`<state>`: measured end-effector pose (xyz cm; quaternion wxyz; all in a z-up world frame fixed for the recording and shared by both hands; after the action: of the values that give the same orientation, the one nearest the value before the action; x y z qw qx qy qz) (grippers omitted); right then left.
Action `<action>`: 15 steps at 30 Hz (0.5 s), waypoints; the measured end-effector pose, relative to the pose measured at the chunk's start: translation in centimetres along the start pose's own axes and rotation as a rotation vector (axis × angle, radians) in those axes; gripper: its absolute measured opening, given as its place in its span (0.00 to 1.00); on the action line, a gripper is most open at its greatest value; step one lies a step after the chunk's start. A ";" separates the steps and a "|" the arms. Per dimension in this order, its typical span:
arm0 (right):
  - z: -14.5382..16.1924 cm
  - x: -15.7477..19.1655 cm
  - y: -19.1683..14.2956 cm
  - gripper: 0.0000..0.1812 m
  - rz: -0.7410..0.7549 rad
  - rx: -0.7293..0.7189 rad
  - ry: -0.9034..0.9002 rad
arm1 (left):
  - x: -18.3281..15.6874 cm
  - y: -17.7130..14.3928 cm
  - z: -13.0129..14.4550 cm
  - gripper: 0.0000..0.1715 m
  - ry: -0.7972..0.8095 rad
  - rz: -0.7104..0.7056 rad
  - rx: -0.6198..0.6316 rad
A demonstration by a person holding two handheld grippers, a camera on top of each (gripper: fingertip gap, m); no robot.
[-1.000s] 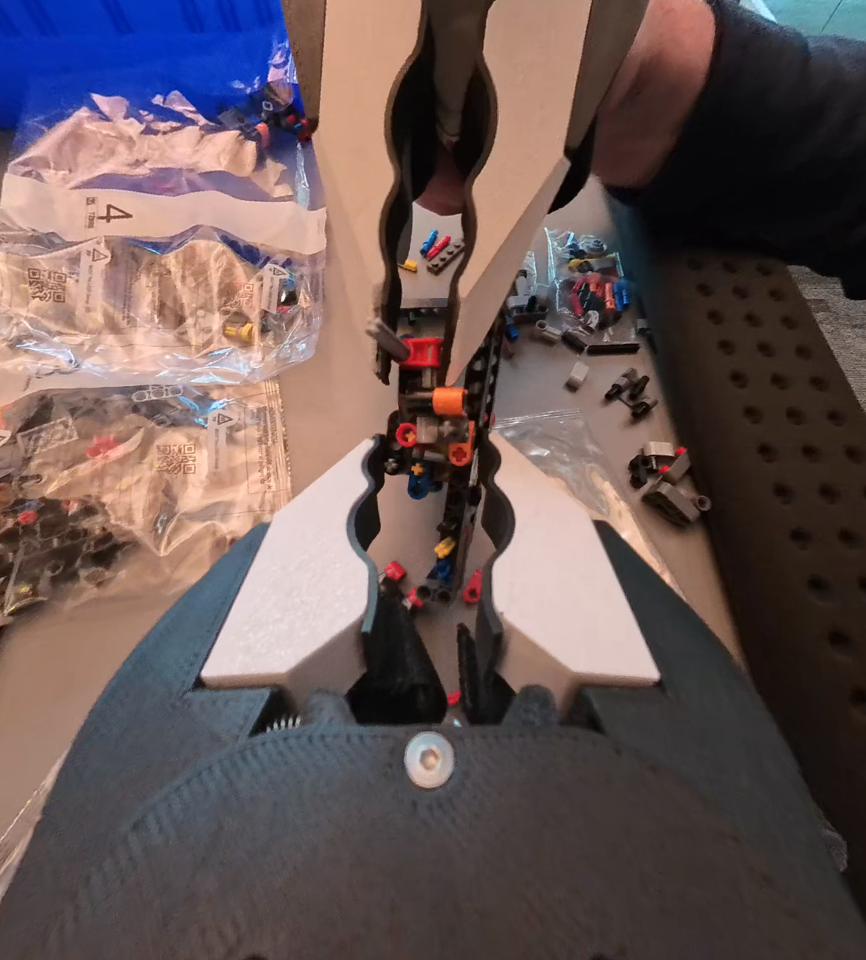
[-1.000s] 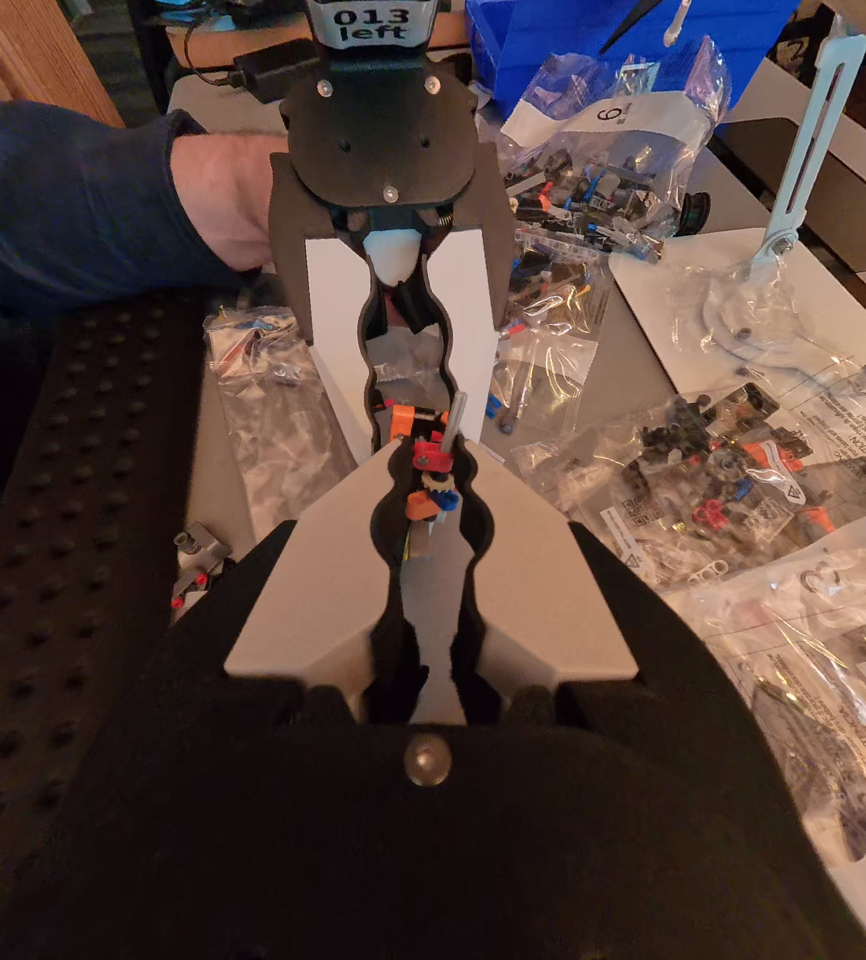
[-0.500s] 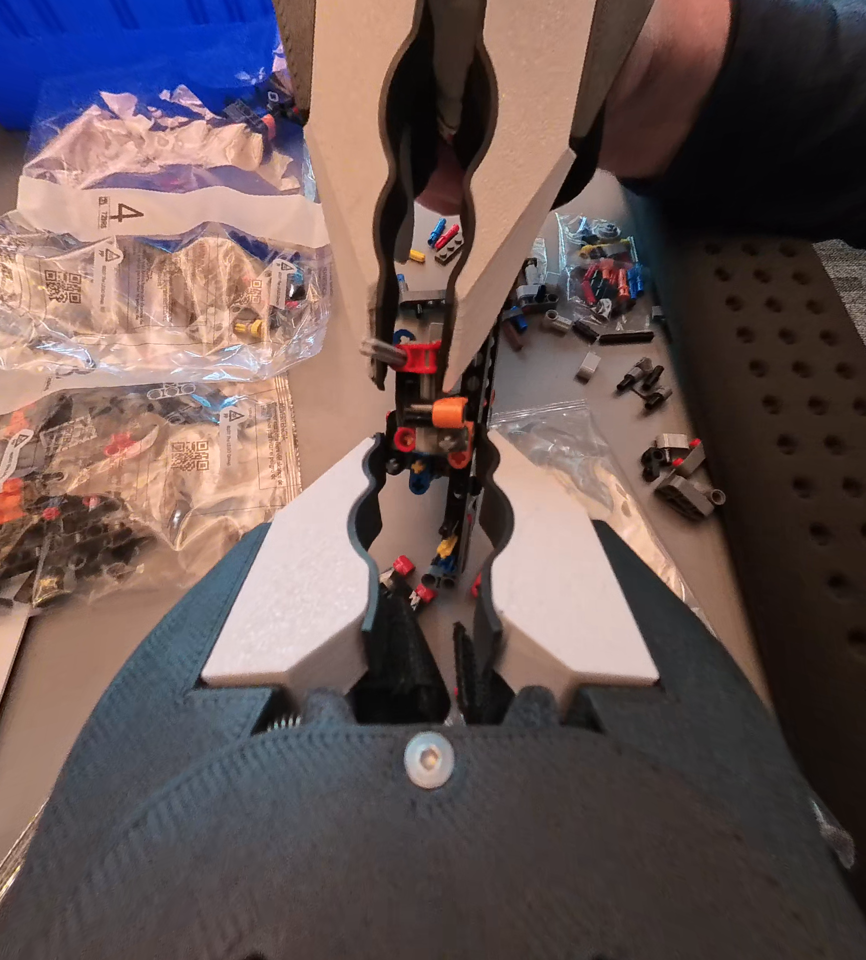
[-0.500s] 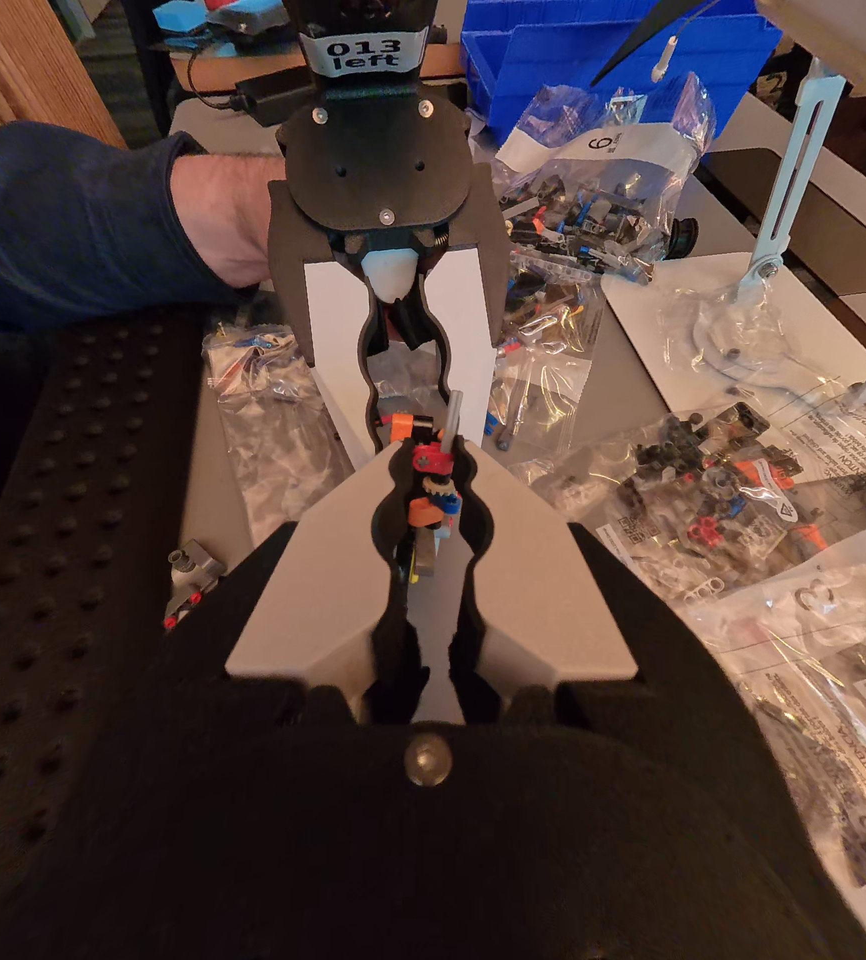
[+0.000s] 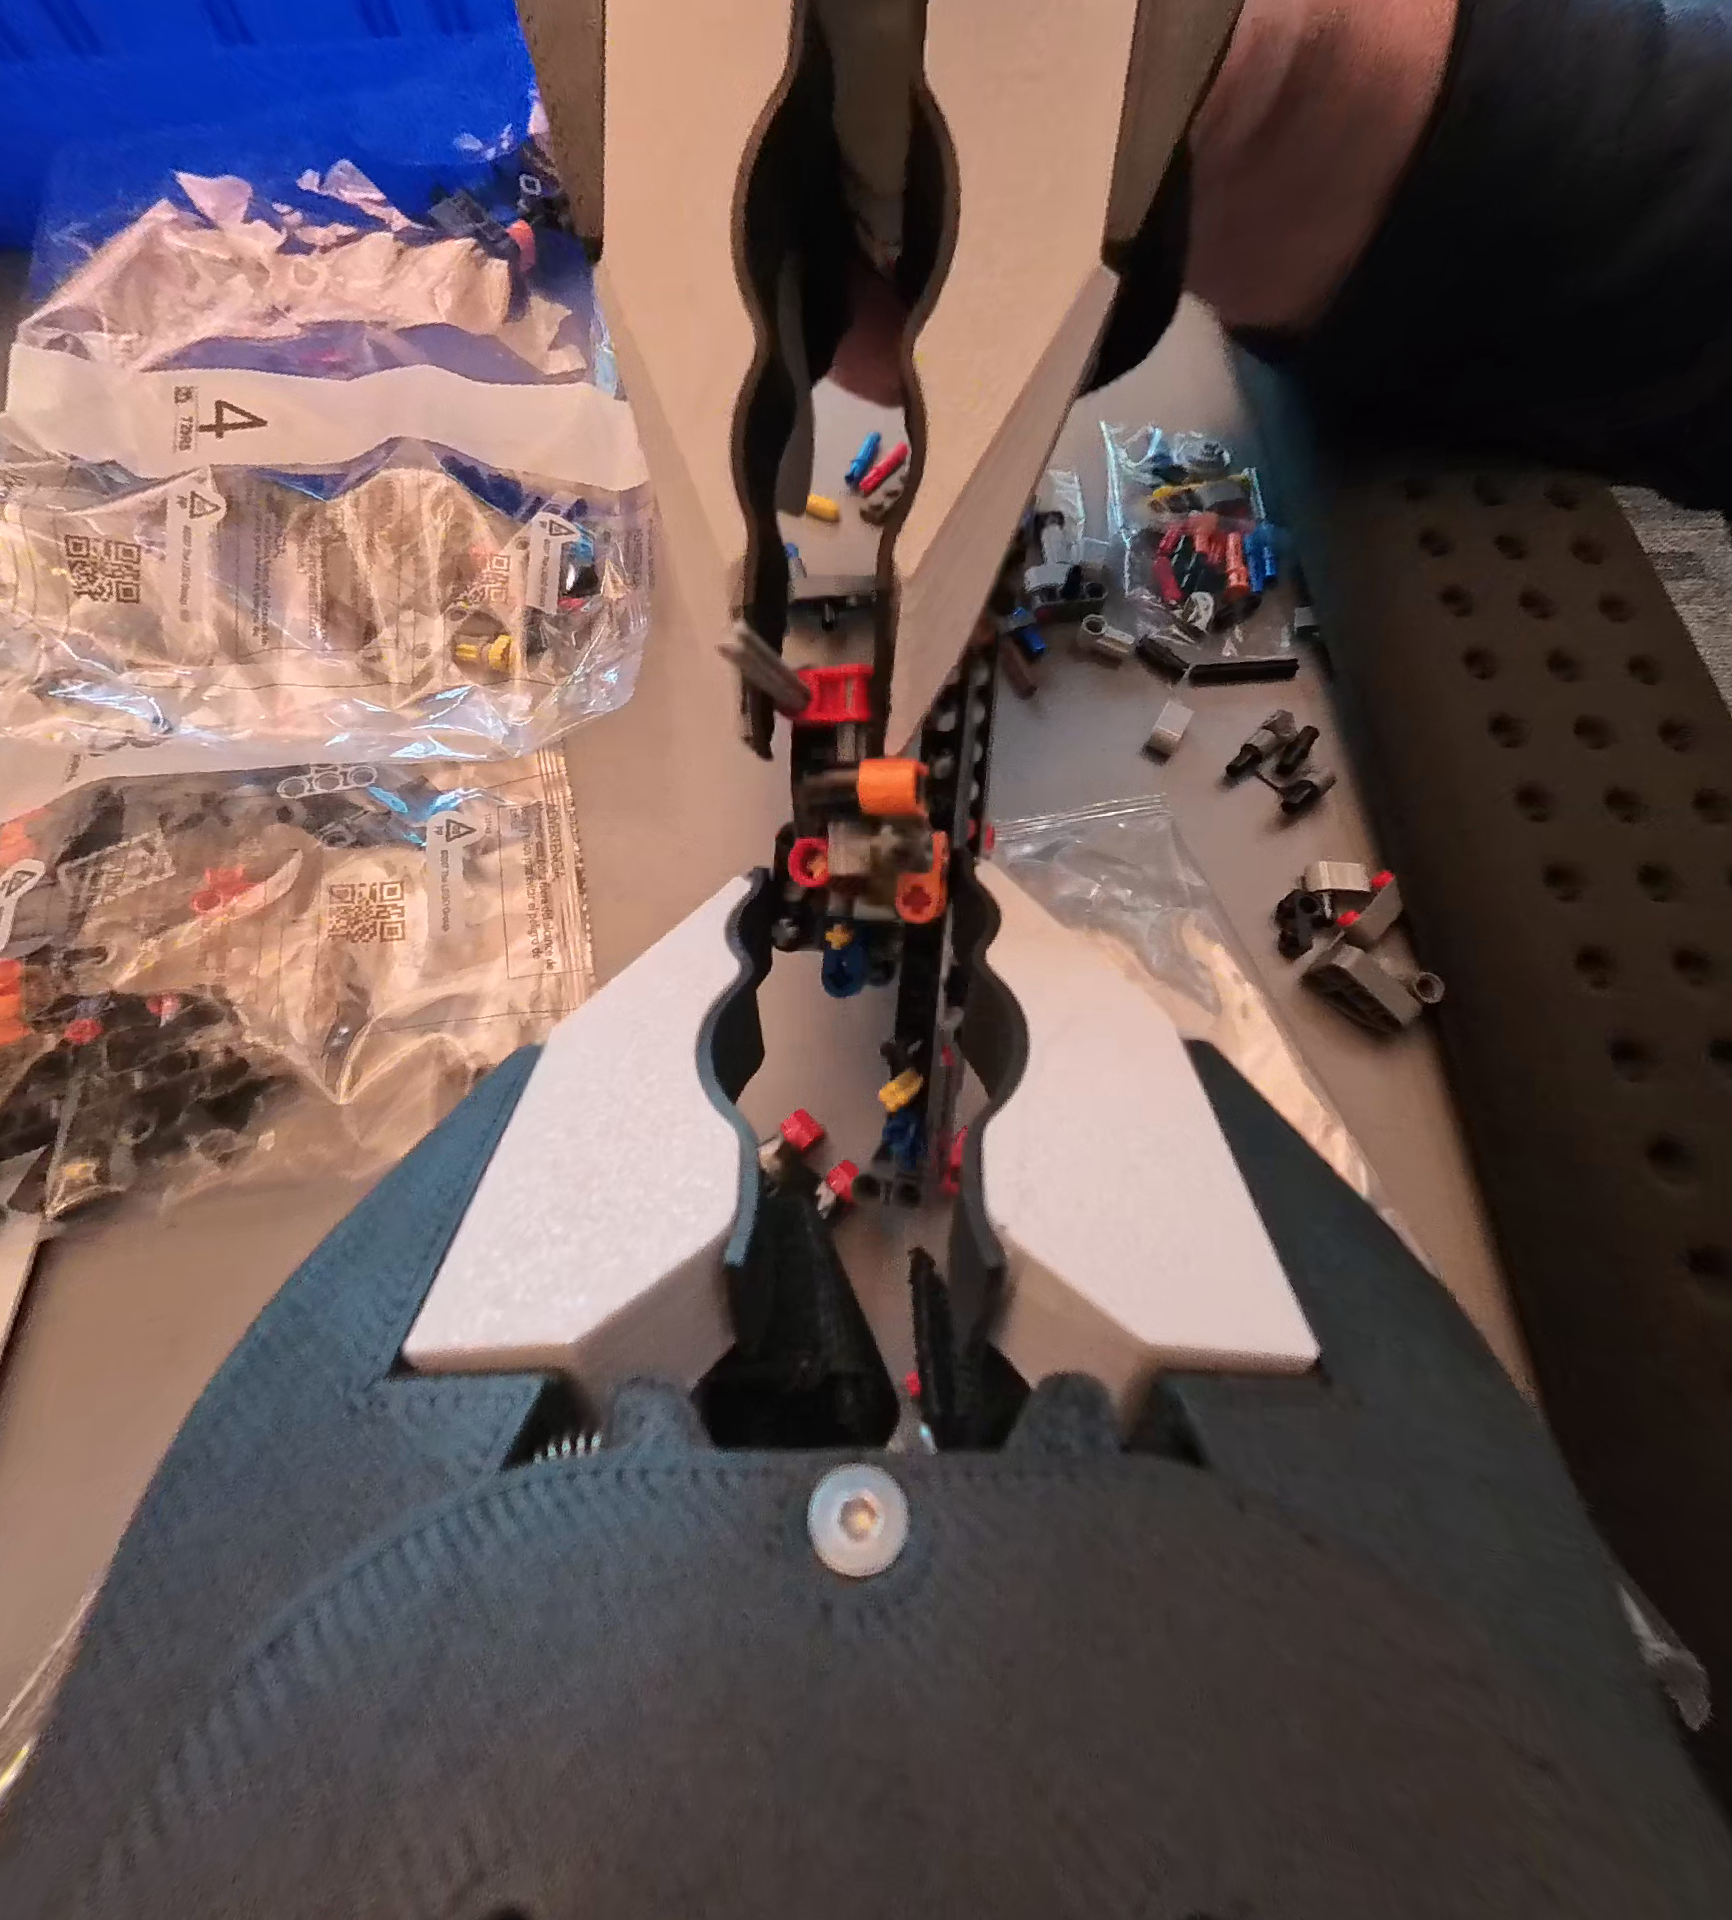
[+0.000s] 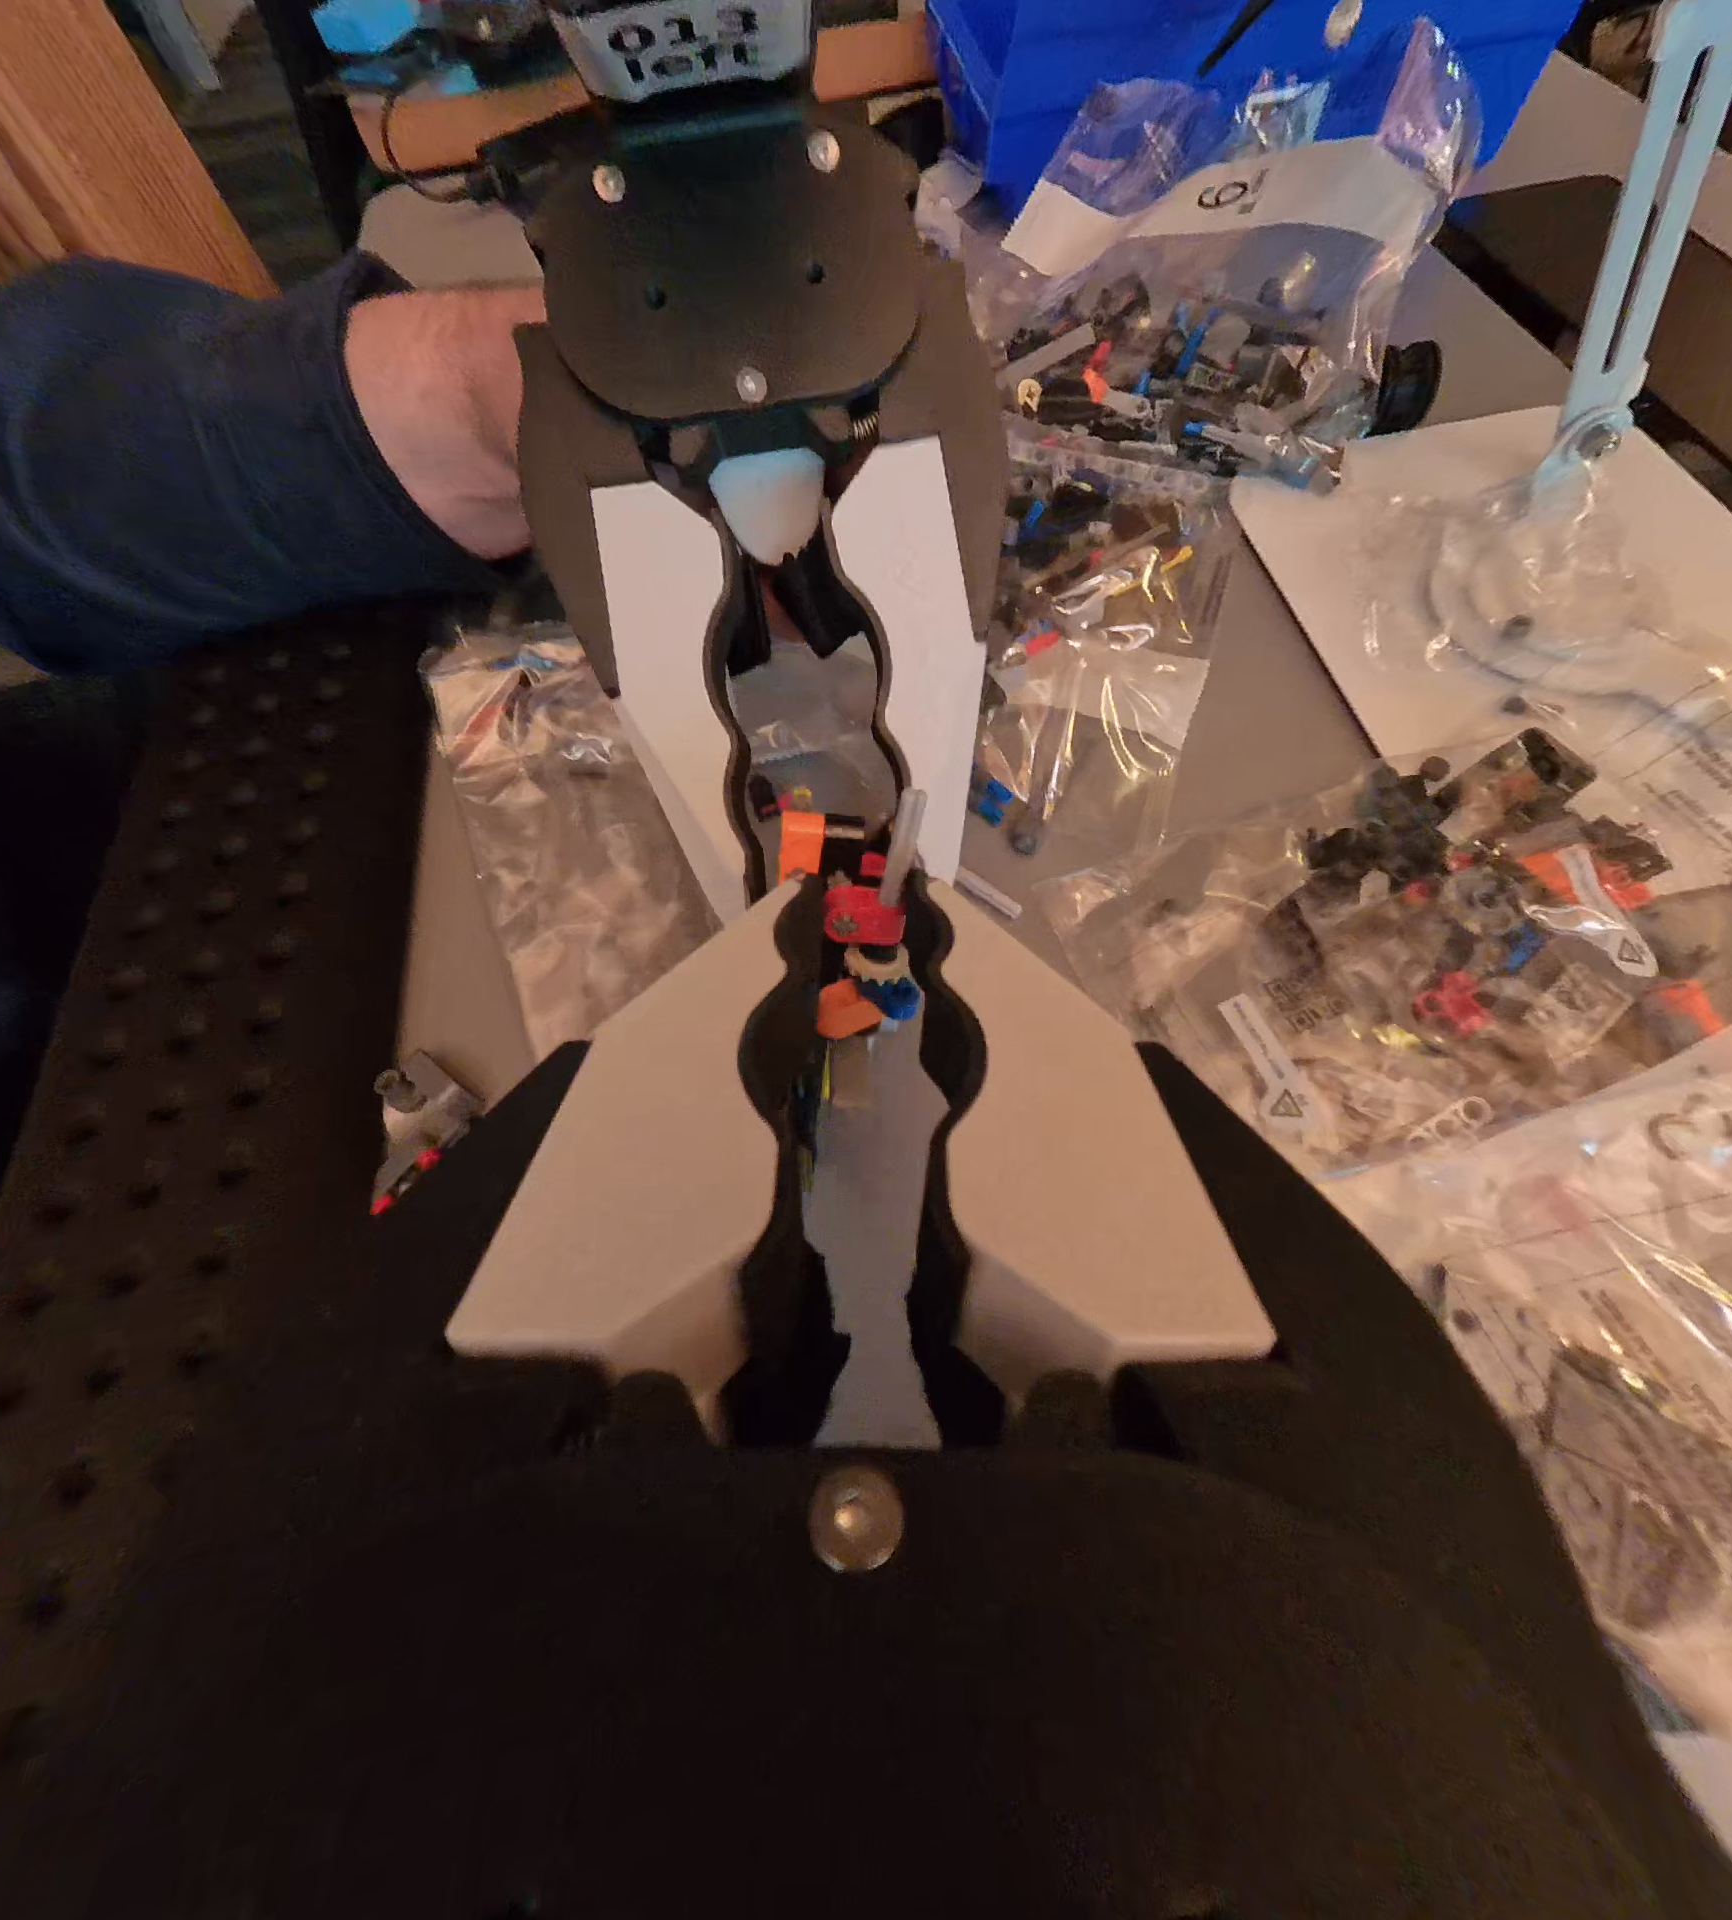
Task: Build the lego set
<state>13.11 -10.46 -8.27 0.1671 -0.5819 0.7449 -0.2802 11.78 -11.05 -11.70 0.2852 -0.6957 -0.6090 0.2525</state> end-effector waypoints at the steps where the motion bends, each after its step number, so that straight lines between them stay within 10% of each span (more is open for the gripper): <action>1: 0.3 -0.1 0.0 0.07 0.001 0.015 0.005 | 0.1 0.0 0.1 0.20 0.004 -0.009 0.007; 15: 1.8 -0.3 0.9 0.12 -0.032 0.089 0.071 | 0.2 -0.1 0.4 0.20 0.009 -0.018 0.019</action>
<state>13.49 -10.42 -10.26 0.1618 -0.5756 0.7276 -0.3362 11.44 -10.78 -11.89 0.2968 -0.6885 -0.6115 0.2528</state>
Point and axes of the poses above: each gripper's, where its closed fingertips meet, y out along the fingers, z out of its underside, x = y × z across the jaws, the point moved 1 cm from there along -y, back along the fingers, and after that the axes turned 9 degrees about x, right-handed, at the moved point
